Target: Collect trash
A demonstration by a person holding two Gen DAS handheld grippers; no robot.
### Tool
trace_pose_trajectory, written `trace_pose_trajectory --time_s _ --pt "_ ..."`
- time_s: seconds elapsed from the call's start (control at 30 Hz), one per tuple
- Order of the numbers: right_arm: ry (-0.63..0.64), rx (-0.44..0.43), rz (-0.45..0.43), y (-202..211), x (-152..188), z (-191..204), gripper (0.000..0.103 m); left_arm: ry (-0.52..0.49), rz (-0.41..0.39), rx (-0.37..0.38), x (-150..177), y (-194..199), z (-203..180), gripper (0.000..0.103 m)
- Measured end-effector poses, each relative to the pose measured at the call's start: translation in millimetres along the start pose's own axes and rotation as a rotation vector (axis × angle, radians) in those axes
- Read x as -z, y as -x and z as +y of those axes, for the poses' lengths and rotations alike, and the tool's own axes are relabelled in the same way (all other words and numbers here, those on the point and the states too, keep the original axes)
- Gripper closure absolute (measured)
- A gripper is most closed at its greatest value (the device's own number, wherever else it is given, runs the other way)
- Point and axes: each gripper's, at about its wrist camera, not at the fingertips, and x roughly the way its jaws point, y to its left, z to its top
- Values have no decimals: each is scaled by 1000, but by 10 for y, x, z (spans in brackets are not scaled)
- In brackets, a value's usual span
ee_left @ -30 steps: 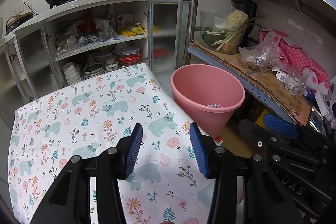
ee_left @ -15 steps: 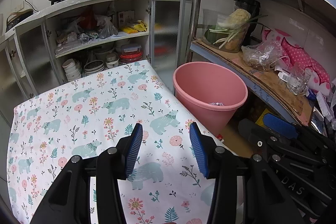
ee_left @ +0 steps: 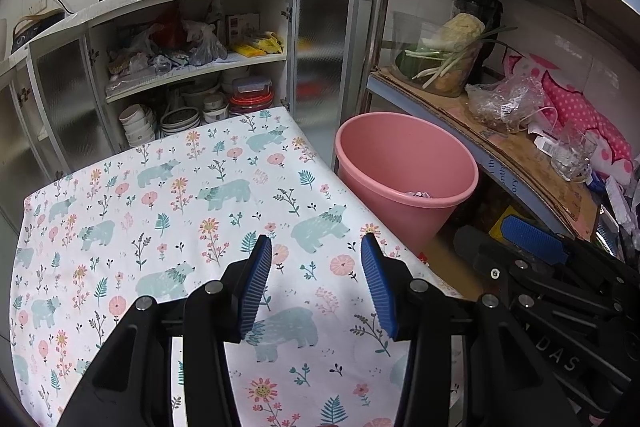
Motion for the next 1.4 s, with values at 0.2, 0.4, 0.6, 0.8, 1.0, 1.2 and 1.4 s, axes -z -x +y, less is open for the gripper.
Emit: trace_pose_trajectory --time_s 0.2,0.4,0.6,0.8,1.0,1.2,1.4 --pt "6 -2 9 -36 2 28 48 5 9 -1 9 -25 36 57" --pt "18 -22 17 -121 -58 91 48 16 32 -24 34 -88 133 57" --pt "71 -92 54 -318 -189 342 48 74 51 -107 57 -141 501 57" --pt "173 -184 135 -705 -294 766 48 168 72 -252 82 -167 1137 57" --pt "244 -249 230 -1224 -365 1062 48 258 110 -374 183 -168 1753 57" --pt "257 -231 296 -1585 -377 1116 48 328 145 -456 251 -203 2262 57" --pt "305 -178 293 -1726 -287 1100 48 322 187 -470 339 -307 2500 57"
